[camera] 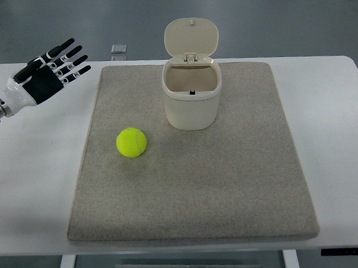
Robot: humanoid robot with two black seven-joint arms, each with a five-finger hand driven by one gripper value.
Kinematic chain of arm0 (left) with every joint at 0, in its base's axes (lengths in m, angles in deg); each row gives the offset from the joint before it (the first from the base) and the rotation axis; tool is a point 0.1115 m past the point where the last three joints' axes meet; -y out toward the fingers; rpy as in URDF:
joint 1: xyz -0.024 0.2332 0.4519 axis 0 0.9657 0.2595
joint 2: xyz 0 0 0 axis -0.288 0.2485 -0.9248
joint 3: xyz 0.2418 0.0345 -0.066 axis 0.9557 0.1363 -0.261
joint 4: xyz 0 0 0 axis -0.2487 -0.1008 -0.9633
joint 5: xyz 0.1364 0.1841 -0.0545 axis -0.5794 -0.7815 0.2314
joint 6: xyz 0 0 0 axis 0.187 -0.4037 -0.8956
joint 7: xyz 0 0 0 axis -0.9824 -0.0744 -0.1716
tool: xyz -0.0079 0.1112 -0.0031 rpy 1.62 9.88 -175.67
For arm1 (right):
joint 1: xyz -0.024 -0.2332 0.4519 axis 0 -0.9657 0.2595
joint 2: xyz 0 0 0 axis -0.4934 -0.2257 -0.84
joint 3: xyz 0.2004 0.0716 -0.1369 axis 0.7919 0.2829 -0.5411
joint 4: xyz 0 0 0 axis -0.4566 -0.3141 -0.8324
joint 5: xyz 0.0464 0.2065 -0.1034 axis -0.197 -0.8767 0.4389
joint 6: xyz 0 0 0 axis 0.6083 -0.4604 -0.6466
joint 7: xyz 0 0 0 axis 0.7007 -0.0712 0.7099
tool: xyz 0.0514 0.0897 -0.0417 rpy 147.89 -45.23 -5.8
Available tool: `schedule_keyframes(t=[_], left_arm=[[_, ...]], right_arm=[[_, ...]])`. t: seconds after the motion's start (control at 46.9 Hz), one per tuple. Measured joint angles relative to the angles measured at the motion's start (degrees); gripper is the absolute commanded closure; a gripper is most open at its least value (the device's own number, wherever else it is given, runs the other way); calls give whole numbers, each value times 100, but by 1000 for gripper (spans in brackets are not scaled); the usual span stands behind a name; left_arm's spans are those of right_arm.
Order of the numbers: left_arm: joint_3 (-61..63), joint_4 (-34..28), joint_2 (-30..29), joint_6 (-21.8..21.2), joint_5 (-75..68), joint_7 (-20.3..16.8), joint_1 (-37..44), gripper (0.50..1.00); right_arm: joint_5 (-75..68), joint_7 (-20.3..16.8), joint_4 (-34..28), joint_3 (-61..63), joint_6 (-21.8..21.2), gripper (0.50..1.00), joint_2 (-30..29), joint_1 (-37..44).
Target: Put tennis ball into box with left hand
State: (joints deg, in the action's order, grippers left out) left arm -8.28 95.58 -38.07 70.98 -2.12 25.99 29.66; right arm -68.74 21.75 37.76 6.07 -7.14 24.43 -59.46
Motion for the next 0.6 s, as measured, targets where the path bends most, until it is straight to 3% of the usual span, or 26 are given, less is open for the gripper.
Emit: schedule_keyframes(t=[0.341, 0.597], left_arm=[[180, -56, -236, 0, -161, 26, -4, 506], [37, -90, -361, 0, -2277, -12, -349, 514]], right_arm=[[0, 0, 2, 0, 0, 562, 0, -1], [0, 0, 1, -2, 0, 562, 0, -1]])
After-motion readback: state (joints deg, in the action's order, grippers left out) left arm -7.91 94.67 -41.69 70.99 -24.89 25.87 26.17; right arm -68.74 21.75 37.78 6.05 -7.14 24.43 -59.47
